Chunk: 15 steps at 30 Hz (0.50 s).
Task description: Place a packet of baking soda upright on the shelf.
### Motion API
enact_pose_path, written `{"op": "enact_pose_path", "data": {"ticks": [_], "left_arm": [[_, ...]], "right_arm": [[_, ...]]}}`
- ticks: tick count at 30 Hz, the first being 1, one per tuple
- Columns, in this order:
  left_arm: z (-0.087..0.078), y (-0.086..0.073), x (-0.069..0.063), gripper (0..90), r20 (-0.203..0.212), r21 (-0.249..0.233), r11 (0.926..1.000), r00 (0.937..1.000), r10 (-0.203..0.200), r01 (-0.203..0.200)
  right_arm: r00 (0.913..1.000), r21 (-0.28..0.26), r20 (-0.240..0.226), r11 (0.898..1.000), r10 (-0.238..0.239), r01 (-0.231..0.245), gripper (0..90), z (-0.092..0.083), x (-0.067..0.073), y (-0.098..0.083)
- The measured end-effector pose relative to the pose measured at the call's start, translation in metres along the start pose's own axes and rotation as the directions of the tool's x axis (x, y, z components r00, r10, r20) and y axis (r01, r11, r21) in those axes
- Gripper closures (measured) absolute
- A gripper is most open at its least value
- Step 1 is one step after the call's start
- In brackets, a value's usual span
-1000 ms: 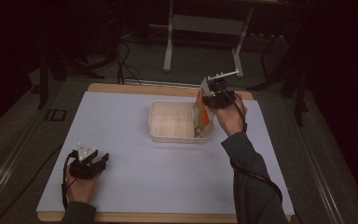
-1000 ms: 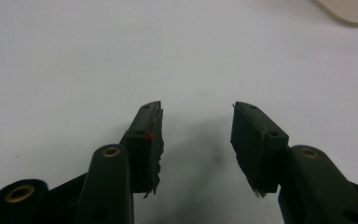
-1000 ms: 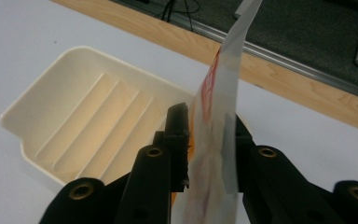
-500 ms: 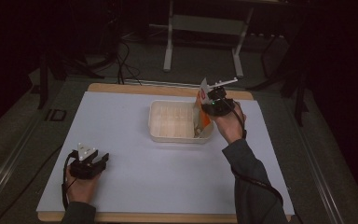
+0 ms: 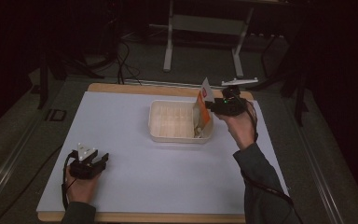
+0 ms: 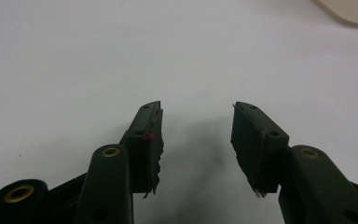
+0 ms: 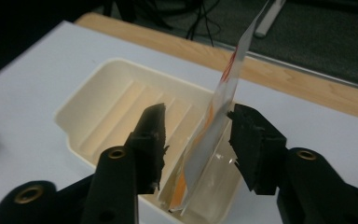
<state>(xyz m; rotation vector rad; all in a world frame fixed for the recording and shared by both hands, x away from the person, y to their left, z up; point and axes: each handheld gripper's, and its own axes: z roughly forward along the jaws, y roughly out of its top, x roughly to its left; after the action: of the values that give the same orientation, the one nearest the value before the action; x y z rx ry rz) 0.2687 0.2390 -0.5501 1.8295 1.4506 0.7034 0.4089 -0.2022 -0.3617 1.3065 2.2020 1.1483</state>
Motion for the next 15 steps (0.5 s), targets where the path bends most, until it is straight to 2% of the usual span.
{"op": "enact_pose_path", "data": {"ticks": [3, 5, 10, 15], "left_arm": [[0.000, 0.000, 0.000, 52.8, -0.002, 0.000, 1.0000, 1.0000, -0.003, 0.003], [0.000, 0.000, 0.000, 52.8, -0.003, -0.002, 1.0000, 1.0000, -0.002, 0.002], [-0.001, 0.000, 0.000, 52.6, -0.004, -0.003, 1.0000, 1.0000, -0.003, 0.003], [-0.001, 0.000, 0.000, 52.5, -0.006, -0.003, 1.0000, 1.0000, -0.005, 0.005]], "right_arm": [[0.9995, -0.035, -0.027, 0.999, 0.017, -0.018, 50.9, -0.012, -0.004, -0.002], [0.9976, -0.060, -0.060, 0.997, 0.034, -0.038, 49.7, -0.022, -0.007, -0.004], [0.9961, -0.101, -0.077, 0.994, 0.044, -0.052, 48.2, -0.041, -0.014, -0.014], [0.9948, -0.121, -0.084, 0.990, 0.058, -0.068, 47.7, -0.054, -0.025, -0.033]]}}
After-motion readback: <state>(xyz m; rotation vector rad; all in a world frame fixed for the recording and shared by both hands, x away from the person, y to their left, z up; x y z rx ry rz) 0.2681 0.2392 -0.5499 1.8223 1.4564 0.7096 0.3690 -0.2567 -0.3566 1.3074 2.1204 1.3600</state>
